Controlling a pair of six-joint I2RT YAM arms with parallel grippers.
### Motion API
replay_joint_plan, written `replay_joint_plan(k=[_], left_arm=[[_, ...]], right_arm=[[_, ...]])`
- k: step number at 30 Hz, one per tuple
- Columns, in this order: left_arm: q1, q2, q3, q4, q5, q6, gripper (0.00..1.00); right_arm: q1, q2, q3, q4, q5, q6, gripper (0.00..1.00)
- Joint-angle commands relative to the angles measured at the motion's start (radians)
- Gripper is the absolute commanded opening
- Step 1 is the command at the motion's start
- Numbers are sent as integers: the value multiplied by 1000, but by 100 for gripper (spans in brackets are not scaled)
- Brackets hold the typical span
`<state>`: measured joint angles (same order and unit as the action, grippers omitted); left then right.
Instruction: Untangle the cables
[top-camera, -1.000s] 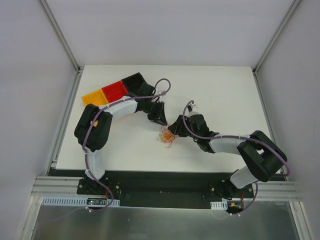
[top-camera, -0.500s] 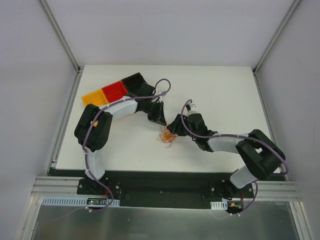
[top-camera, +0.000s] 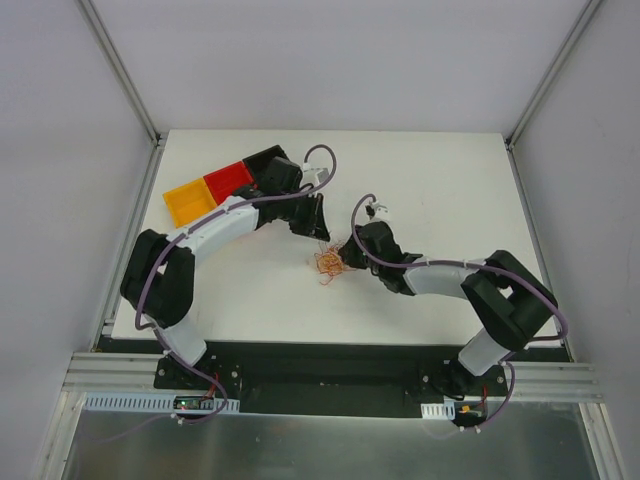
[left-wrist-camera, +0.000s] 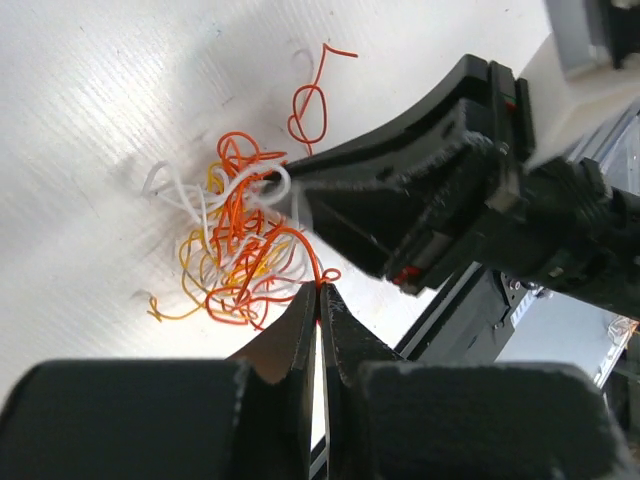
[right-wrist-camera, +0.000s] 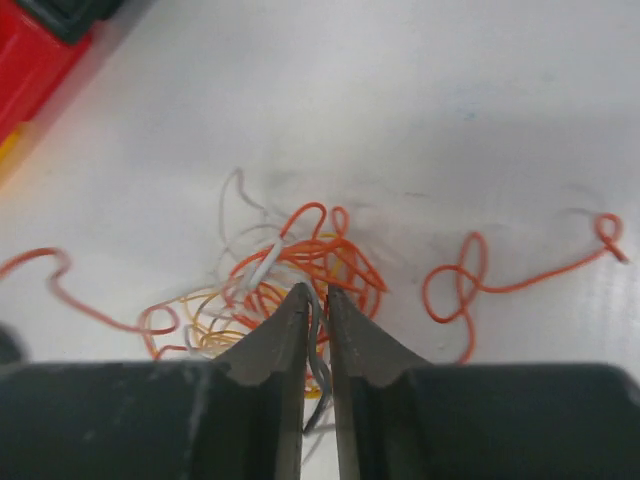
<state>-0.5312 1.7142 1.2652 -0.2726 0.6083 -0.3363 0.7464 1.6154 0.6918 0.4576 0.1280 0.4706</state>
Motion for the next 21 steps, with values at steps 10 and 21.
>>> replay_joint_plan(k=[10, 21], left_arm=[[-9, -491, -216, 4, -200, -88, 0], [-9, -1087, -126, -285, -625, -80, 0]], right_arm=[[13, -176, -34, -318, 626, 195, 1], [-105, -348, -86, -514, 834, 332, 1]])
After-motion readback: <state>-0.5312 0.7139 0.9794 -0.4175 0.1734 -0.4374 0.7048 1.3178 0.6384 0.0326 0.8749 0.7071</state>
